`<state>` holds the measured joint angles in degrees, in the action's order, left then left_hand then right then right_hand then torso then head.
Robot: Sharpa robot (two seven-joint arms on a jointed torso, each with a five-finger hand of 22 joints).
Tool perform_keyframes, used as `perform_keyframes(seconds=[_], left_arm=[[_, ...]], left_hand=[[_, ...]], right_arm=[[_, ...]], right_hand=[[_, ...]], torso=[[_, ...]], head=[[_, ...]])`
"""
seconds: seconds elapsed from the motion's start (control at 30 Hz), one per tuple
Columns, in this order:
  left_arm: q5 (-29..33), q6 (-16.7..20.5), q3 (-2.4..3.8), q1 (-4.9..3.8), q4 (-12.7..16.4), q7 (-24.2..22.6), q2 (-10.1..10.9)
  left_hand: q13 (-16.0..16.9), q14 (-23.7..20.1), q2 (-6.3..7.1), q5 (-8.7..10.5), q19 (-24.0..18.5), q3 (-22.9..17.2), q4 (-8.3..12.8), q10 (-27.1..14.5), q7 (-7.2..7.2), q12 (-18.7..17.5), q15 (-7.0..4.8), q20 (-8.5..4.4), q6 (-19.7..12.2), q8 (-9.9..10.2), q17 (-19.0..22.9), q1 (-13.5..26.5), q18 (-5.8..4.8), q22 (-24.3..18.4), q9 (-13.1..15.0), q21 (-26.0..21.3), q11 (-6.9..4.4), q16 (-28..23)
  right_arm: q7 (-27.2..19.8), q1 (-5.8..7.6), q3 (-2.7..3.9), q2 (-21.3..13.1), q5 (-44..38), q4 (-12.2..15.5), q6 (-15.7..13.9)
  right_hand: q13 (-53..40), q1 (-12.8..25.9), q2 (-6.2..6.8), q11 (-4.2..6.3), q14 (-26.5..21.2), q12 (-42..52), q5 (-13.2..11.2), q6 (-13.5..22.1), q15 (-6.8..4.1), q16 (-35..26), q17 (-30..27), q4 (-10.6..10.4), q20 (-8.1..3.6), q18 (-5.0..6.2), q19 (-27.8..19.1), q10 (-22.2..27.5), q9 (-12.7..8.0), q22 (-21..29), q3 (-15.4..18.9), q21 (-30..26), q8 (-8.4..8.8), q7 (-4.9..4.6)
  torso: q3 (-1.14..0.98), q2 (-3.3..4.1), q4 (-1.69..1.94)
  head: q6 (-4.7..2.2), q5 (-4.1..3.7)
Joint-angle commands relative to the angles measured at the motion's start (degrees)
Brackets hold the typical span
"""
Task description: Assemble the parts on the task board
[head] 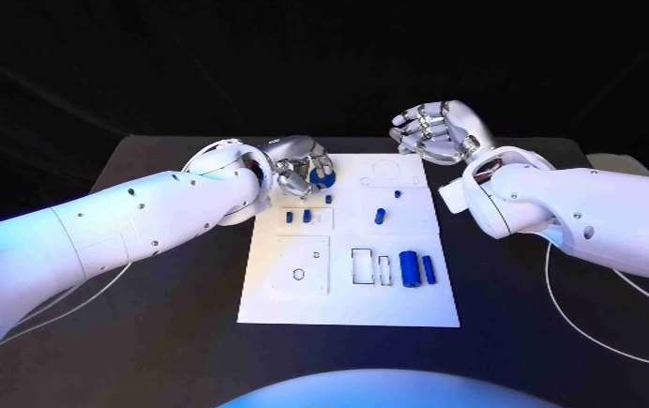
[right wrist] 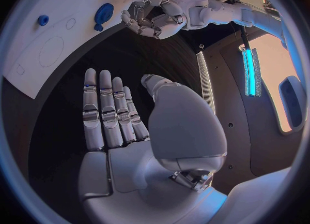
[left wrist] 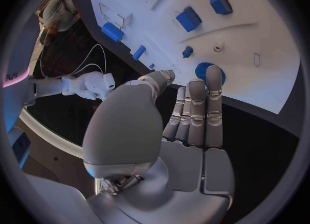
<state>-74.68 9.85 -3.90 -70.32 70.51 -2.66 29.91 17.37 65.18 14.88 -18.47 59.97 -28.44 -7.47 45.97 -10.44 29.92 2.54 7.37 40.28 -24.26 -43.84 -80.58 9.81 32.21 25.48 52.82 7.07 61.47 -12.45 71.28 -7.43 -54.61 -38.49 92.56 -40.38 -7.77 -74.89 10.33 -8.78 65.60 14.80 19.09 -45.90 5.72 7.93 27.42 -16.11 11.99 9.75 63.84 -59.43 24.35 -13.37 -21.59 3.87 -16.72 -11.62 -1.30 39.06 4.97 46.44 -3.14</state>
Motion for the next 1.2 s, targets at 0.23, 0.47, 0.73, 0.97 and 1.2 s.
perform_keyframes(seconds=[0.23, 0.47, 0.73, 0.97, 1.2], left_arm=[[-14.0, -1.9, -0.22, 0.33, -1.0, -1.8, -1.5], [-16.1, -4.9, -0.28, 0.37, -1.7, -0.6, -2.8], [-16.9, -6.7, -0.29, 0.39, -2.8, 0.2, -3.9], [-17.4, -8.4, -0.28, 0.40, -3.5, 0.8, -4.6], [-17.7, -8.4, -0.37, 0.67, -4.6, 0.6, -5.5]], left_hand=[[-3.1, 6.5, 0.69, 0.35, 4.0, 0.8, 0.7, 2.5, 0.88, -1.7, -0.35, -0.11, 3.1, 1.2, -7.0, 0.3, 0.00, 5.7, -2.3, 5.4, -0.47, 8.7], [-4.8, 8.3, 0.81, 0.48, 6.1, 0.6, 0.9, 3.6, 1.10, -3.1, -0.43, -0.22, 4.4, 1.8, -9.0, 0.5, -0.71, 10.4, -3.3, 9.1, -0.58, 11.5], [-6.2, 10.3, 0.42, 0.46, 8.4, -0.4, 1.4, 5.8, 1.08, -4.2, -0.60, -0.28, 6.2, 2.3, -11.3, 0.1, -1.47, 15.2, -4.2, 12.8, -0.73, 14.1], [-7.1, 11.1, 0.06, 0.46, 9.4, -1.4, 2.0, 7.3, 1.26, -5.0, -0.76, -0.44, 7.4, 2.4, -12.0, -0.3, -1.78, 17.5, -4.6, 14.6, -0.96, 15.2], [-7.7, 12.4, -0.27, 0.52, 10.2, -2.3, 2.4, 8.5, 1.49, -5.6, -0.98, -0.54, 8.3, 2.6, -13.3, -0.4, -2.07, 19.3, -5.0, 15.9, -1.18, 16.4]], right_arm=[[-0.5, 0.00, 0.01, 0.1, -0.4, 0.1, 0.9], [-0.6, 0.00, 0.01, 0.2, -0.4, 0.1, 0.8], [-0.6, 0.01, 0.01, 0.2, -0.5, 0.2, 0.7], [-0.6, 0.01, 0.01, 0.3, -0.5, 0.2, 0.7], [-0.6, 0.01, 0.01, 0.3, -0.5, 0.3, 0.7]], right_hand=[[0.1, -0.4, -0.22, -0.21, -0.4, -0.3, 0.2, 0.3, 0.12, -0.3, -0.1, 0.4, -0.03, 0.79, -0.5, 0.0, -0.1, 0.1, 0.1, -0.1, 0.22, -1.28], [0.2, -0.4, -0.21, -0.22, -0.4, -0.3, 0.3, 0.3, 0.13, -0.3, -0.1, 0.3, -0.02, 0.79, -0.5, 0.1, -0.1, 0.1, 0.1, -0.1, 0.22, -1.30], [0.2, -0.3, -0.19, -0.23, -0.4, -0.3, 0.4, 0.3, 0.13, -0.3, -0.1, 0.3, -0.02, 0.79, -0.5, 0.1, -0.1, 0.2, 0.1, -0.1, 0.23, -1.31], [0.2, -0.3, -0.19, -0.23, -0.4, -0.3, 0.4, 0.3, 0.13, -0.3, -0.1, 0.3, -0.02, 0.79, -0.5, 0.1, -0.1, 0.2, 0.1, -0.1, 0.23, -1.31], [0.2, -0.3, -0.19, -0.23, -0.4, -0.3, 0.4, 0.3, 0.13, -0.3, -0.1, 0.3, -0.02, 0.79, -0.5, 0.1, -0.1, 0.2, 0.1, -0.1, 0.23, -1.31]], torso=[[0.04, 0.20, -0.10], [0.00, 0.11, -0.19], [0.01, 0.11, -0.08], [0.04, 0.11, -0.04], [0.05, 0.09, -0.04]], head=[[-0.09, -0.26], [0.01, -0.35], [0.02, -0.58], [0.18, -0.70], [0.23, -0.81]])
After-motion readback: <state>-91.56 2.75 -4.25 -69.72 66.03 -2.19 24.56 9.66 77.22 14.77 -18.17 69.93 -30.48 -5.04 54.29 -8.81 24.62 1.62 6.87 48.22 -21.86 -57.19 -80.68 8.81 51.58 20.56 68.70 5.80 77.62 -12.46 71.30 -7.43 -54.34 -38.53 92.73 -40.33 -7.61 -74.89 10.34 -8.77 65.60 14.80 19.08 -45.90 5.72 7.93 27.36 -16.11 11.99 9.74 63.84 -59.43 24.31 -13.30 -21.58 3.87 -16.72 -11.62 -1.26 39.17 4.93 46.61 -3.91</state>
